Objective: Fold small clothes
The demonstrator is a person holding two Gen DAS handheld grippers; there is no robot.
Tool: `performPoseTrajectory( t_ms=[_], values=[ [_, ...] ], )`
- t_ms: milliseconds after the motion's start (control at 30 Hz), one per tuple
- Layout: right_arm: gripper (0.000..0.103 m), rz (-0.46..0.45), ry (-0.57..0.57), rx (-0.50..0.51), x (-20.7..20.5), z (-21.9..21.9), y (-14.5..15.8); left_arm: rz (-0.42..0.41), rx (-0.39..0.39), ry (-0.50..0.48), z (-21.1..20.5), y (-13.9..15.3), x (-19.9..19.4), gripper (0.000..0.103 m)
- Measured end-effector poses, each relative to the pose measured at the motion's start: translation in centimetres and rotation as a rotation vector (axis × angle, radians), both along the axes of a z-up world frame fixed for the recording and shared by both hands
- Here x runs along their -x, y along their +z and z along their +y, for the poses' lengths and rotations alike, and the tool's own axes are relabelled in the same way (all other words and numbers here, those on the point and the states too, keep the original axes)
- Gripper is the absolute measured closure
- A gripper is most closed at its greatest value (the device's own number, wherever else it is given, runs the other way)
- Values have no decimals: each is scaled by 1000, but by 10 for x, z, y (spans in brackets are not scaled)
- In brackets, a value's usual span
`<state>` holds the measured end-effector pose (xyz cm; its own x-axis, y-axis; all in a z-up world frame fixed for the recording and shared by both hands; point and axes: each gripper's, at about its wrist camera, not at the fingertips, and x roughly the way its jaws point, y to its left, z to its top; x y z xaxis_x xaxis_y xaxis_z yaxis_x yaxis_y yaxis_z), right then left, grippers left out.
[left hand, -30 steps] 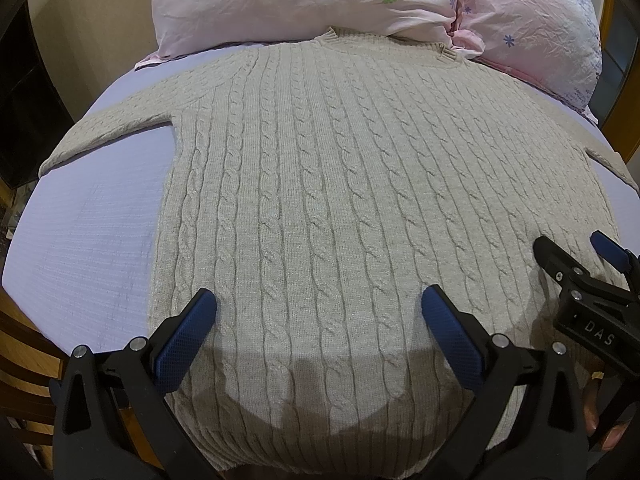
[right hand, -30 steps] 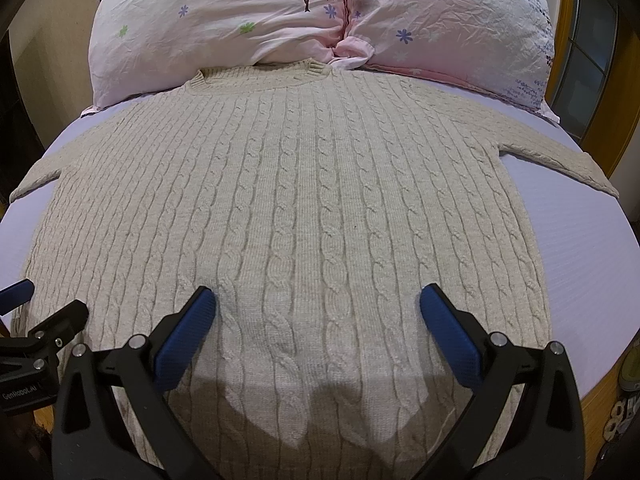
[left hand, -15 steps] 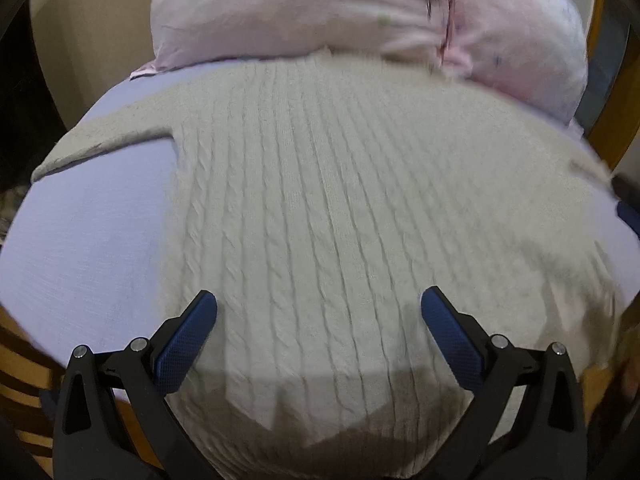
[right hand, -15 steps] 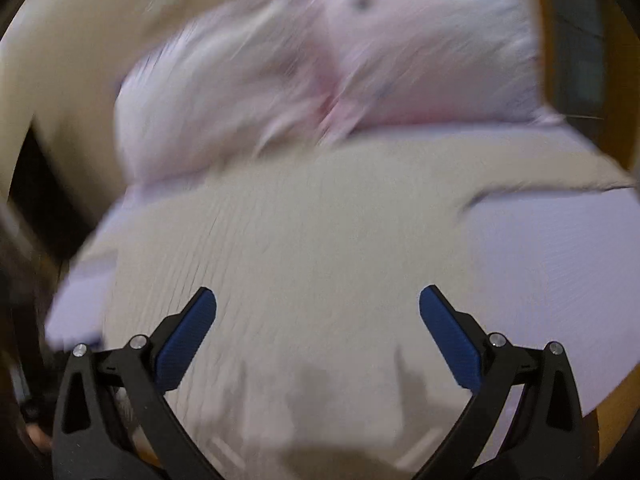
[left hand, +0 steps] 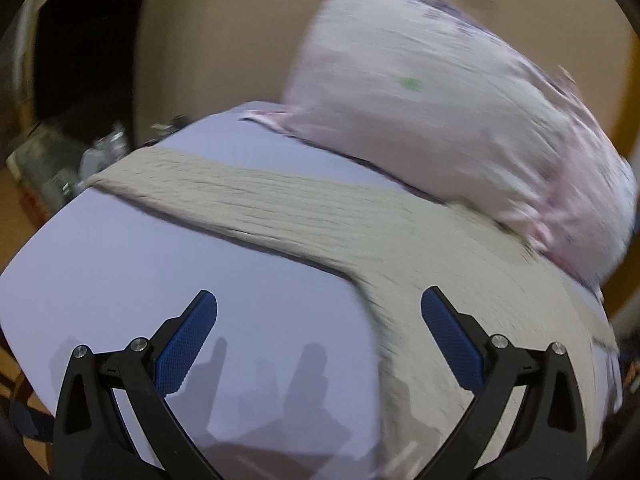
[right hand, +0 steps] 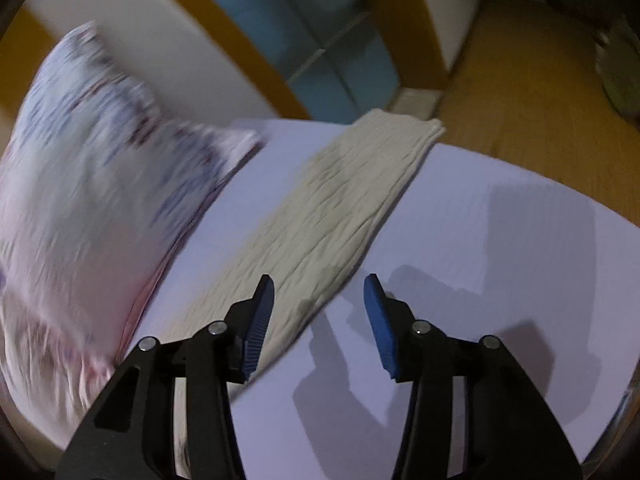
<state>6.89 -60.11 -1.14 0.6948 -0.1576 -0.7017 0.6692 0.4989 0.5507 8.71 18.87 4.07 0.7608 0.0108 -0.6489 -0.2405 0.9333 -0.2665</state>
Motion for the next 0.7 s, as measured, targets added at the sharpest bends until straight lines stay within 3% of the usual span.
performPoseTrajectory(
  t_ms=[100, 200, 233, 267, 300, 367, 433, 567, 700],
  values=[
    [58, 9, -50, -74, -5, -16, -13, 7, 50, 80, 25, -3, -2, 1],
    [67, 11, -79, -70, -6, -23, -14, 6, 68, 133, 43, -6, 5, 1],
    [75, 10, -85, -67, -7, -26, -15, 5, 61, 148, 47, -6, 4, 1],
    [90, 8, -90, -66, -7, -30, -17, 2, 44, 165, 52, -6, 5, 1],
    [94, 14, -93, -65, -14, -37, -18, -2, 27, 176, 57, -5, 5, 1],
    [96, -16, -90, -51, -14, -41, -14, -24, 30, 178, 64, -4, 6, 1],
    [97, -50, -72, 44, -16, -26, 7, -47, 43, 196, 71, -3, 9, 1],
    [97, -190, 142, 330, -23, 71, 87, -74, 101, 251, 92, -4, 12, 1],
    [97, -338, 496, 461, -33, 212, 137, -131, 286, 298, 115, -13, 17, 1]
  ],
)
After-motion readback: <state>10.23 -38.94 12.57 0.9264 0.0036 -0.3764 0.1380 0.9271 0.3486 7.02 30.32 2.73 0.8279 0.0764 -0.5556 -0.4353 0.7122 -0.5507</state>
